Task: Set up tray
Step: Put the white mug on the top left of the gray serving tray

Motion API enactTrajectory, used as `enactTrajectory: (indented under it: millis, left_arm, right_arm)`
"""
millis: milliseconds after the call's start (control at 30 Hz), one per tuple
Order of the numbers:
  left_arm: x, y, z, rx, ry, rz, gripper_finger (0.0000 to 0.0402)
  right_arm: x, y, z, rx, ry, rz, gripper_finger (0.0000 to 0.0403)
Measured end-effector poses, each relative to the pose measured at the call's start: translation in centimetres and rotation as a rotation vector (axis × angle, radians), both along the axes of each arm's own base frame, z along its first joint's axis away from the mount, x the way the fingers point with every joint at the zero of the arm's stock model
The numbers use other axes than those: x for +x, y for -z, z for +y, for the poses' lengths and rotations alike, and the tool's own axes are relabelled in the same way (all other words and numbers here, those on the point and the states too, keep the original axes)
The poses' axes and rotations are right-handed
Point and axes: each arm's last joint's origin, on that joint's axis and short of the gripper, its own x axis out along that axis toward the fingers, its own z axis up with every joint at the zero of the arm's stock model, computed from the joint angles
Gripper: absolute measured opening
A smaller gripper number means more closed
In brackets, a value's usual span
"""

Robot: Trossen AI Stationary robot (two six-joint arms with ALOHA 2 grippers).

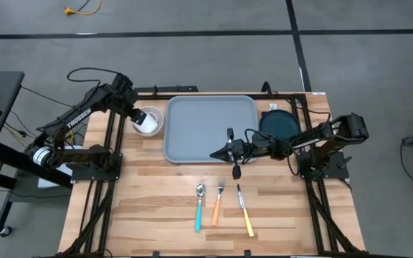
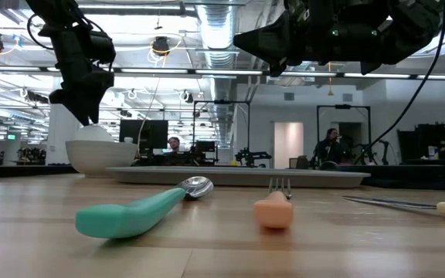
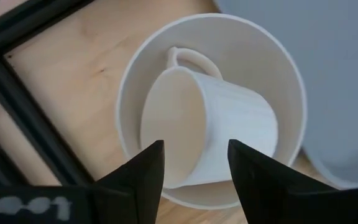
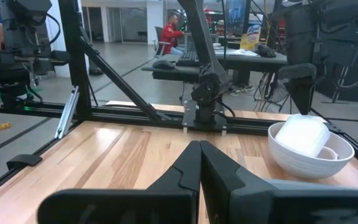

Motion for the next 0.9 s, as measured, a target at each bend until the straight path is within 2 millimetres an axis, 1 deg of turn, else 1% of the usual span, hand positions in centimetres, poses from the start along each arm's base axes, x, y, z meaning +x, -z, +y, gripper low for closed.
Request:
enactTrajectory:
  millis: [167,567,900]
  left_arm:
    - [0.0,0.0,0.0,-0.004,0.002,-0.002,0.0165]
    - [0.7,1.5,1.1,-0.074,0.003,0.013,0.0165]
    - [1.2,1.7,1.0,-0.112,0.037,-0.026,0.0165]
  right_arm:
    - [0.0,0.0,0.0,0.0,0.0,0.001,0.0]
    - [0.0,0.1,0.0,0.0,-0.001,0.006,0.0]
    - [0.0,0.1,0.0,0.0,-0.001,0.006,0.0]
